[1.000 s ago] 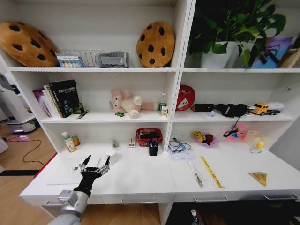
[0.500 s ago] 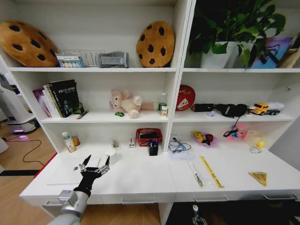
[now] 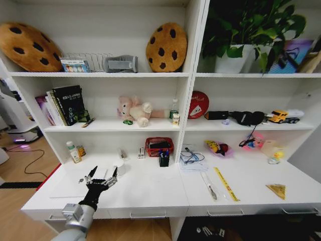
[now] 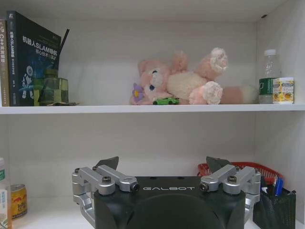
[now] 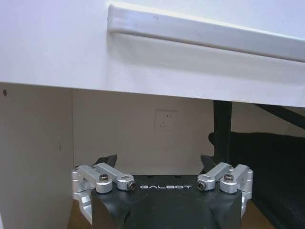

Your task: Organize the objects on the table.

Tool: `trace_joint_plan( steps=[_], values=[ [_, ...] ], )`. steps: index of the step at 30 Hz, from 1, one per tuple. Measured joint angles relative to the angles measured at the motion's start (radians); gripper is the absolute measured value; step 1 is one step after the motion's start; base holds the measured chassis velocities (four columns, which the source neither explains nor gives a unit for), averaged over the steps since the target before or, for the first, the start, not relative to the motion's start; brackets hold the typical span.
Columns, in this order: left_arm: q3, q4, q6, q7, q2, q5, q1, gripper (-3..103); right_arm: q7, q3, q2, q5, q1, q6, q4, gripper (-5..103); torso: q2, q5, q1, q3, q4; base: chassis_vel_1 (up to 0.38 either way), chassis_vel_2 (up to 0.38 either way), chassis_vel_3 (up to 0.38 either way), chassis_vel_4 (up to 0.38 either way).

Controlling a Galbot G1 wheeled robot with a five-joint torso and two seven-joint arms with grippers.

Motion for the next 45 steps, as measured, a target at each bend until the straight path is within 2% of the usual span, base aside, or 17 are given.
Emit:
trace_joint_plan(
  steps=[6, 7, 9, 13, 16, 18, 19, 24, 31, 32, 33, 34, 35, 38, 39, 42, 45],
  values=[
    [0.0, 0.0, 0.0, 0.0, 0.0, 0.0, 0.0, 100, 0.074, -0.007, 0.047, 0.107, -0.119, -0.227, 0.223, 100, 0.0, -0.0003, 0.0, 0.0, -0.0002, 0.0, 0.0, 0.0, 0.0],
    [0.0, 0.0, 0.0, 0.0, 0.0, 0.0, 0.0, 100, 0.182, -0.015, 0.085, 0.198, -0.172, -0.366, 0.341, 100, 0.0, 0.0008, 0.0, 0.0, -0.0002, 0.0, 0.0, 0.0, 0.0],
    [0.0, 0.0, 0.0, 0.0, 0.0, 0.0, 0.0, 100, 0.243, -0.024, 0.091, 0.251, -0.194, -0.419, 0.386, 100, 0.0, 0.0009, 0.0, 0.0, -0.0001, 0.0, 0.0, 0.0, 0.0],
    [0.0, 0.0, 0.0, 0.0, 0.0, 0.0, 0.0, 100, 0.611, -0.036, 0.078, 0.624, -0.32, -0.736, 0.672, 100, 0.0, -0.0001, 0.0, 0.0, -0.0002, 0.0, 0.0, 0.0, 0.0],
    [0.0, 0.0, 0.0, 0.0, 0.0, 0.0, 0.0, 100, 0.697, -0.024, 0.061, 0.736, -0.345, -0.784, 0.749, 100, 0.0, -0.0003, 0.0, 0.0, 0.0001, 0.0, 0.0, 0.0, 0.0],
    [0.0, 0.0, 0.0, 0.0, 0.0, 0.0, 0.0, 100, 0.829, 0.011, 0.029, 0.898, -0.392, -0.832, 0.872, 100, 0.0, 0.0001, 0.0, 0.0, 0.0002, 0.0, 0.0, 0.0, 0.0],
    [0.0, 0.0, 0.0, 0.0, 0.0, 0.0, 0.0, 100, 0.829, 0.011, 0.029, 0.898, -0.392, -0.832, 0.872, 100, 0.0, 0.0001, 0.0, 0.0, 0.0002, 0.0, 0.0, 0.0, 0.0],
    [0.0, 0.0, 0.0, 0.0, 0.0, 0.0, 0.0, 100, 1.061, 0.086, 0.001, 1.219, -0.518, -0.849, 1.171, 100, 0.0, 0.0001, 0.0, 0.0, -0.0001, 0.0, 0.0, 0.0, 0.0],
    [0.0, 0.0, 0.0, 0.0, 0.0, 0.0, 0.0, 100, 1.159, 0.081, 0.009, 1.252, -0.512, -0.843, 1.517, 100, 0.0, 0.0, 0.0, 0.0, -0.0001, 0.0, 0.0, 0.0, 0.0],
    [0.0, 0.0, 0.0, 0.0, 0.0, 0.0, 0.0, 100, 1.164, 0.08, -0.015, 1.235, -0.487, -0.844, 1.566, 100, 0.0, -0.0001, 0.0, 0.0, 0.0, 0.0, 0.0, 0.0, 0.0],
    [0.0, 0.0, 0.0, 0.0, 0.0, 0.0, 0.0, 100, 0.92, 0.147, -0.106, 0.988, -0.426, -0.9, 1.618, 100, 0.0, 0.0001, 0.0, 0.0, 0.0004, 0.0, 0.0, 0.0, 0.0],
    [0.0, 0.0, 0.0, 0.0, 0.0, 0.0, 0.0, 100, 0.751, 0.179, -0.118, 0.82, -0.425, -0.896, 1.579, 100, 0.0, -0.0006, 0.0, 0.0, 0.0001, 0.0, 0.0, 0.0, 0.0],
    [0.0, 0.0, 0.0, 0.0, 0.0, 0.0, 0.0, 100, 0.751, 0.179, -0.118, 0.82, -0.425, -0.896, 1.579, 100, 0.0, -0.0006, 0.0, 0.0, 0.0001, 0.0, 0.0, 0.0, 0.0],
    [0.0, 0.0, 0.0, 0.0, 0.0, 0.0, 0.0, 100, 0.442, 0.23, -0.129, 0.49, -0.41, -0.798, 1.462, 100, 0.0, 0.0007, 0.0, 0.0, -0.0003, 0.0, 0.0, 0.0, 0.0],
    [0.0, 0.0, 0.0, 0.0, 0.0, 0.0, 0.0, 100, 0.442, 0.23, -0.129, 0.49, -0.41, -0.798, 1.462, 100, 0.0, 0.0007, 0.0, 0.0, -0.0003, 0.0, 0.0, 0.0, 0.0],
    [0.0, 0.0, 0.0, 0.0, 0.0, 0.0, 0.0, 100, 0.304, 0.253, -0.149, 0.271, -0.373, -0.794, 1.437, 100, 0.0, 0.0003, 0.0, 0.0, -0.0001, 0.0, 0.0, 0.0, 0.0],
    [0.0, 0.0, 0.0, 0.0, 0.0, 0.0, 0.0, 100, 0.276, 0.251, -0.158, 0.213, -0.363, -0.78, 1.435, 100, 0.0, 0.0, 0.0, 0.0, 0.0003, 0.0, 0.0, 0.0, 0.0]
  ],
)
